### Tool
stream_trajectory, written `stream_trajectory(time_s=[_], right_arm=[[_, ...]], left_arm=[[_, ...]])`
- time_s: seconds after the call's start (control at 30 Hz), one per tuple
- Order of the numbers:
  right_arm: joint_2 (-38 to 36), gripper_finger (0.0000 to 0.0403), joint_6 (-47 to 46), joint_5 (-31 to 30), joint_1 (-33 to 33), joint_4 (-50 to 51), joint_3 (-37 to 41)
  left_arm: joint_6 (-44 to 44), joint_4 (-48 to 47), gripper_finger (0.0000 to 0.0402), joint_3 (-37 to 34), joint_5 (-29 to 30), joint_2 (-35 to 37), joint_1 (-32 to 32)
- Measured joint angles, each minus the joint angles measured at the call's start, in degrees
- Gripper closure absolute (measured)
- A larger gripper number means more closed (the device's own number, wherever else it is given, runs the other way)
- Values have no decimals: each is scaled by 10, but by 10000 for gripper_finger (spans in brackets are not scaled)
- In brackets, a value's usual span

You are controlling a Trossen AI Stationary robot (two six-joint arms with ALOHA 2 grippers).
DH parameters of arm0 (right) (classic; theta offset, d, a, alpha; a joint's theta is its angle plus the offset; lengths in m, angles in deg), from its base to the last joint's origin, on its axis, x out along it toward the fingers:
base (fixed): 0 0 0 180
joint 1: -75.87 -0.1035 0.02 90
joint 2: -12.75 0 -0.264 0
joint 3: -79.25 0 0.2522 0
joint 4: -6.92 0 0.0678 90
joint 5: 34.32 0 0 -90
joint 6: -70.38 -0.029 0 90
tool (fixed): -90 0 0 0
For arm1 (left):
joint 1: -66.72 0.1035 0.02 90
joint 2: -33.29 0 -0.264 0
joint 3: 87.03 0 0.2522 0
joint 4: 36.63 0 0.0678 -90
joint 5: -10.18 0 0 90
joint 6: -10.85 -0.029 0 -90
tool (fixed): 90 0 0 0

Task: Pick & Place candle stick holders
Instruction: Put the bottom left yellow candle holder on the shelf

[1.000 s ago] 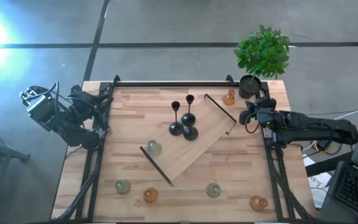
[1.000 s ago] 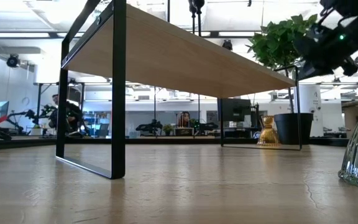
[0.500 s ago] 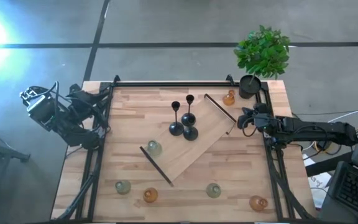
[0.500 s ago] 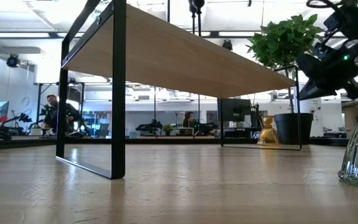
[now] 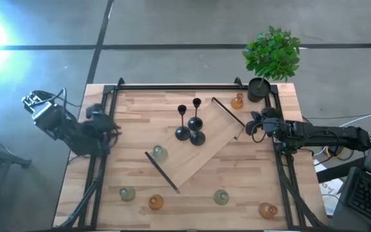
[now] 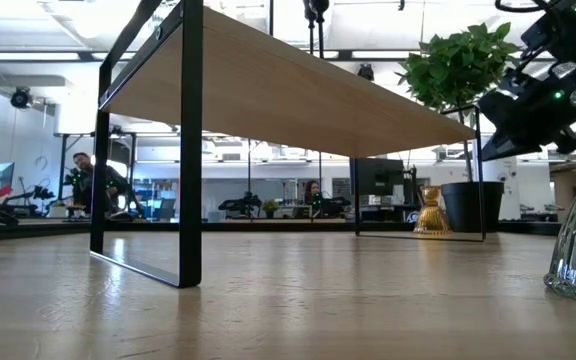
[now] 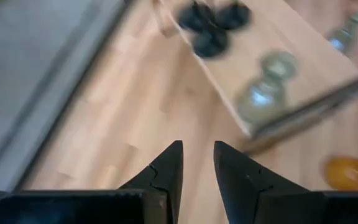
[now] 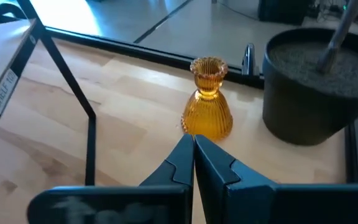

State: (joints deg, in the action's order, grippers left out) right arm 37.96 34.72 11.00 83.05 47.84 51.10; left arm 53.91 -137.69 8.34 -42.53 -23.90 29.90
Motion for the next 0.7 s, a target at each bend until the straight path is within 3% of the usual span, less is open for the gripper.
stream_trajectory(time_s=[0.27, 0.4, 0.7], right_arm=[[0, 394, 1, -1, 0, 0, -5], [0, 394, -1, 0, 0, 0, -4], [0, 394, -2, 0, 0, 0, -5]], left_arm=[[-99, 109, 307, 1, -165, -91, 0], [-149, 113, 307, 12, -229, -139, 0], [-251, 114, 307, 50, -287, -221, -6]])
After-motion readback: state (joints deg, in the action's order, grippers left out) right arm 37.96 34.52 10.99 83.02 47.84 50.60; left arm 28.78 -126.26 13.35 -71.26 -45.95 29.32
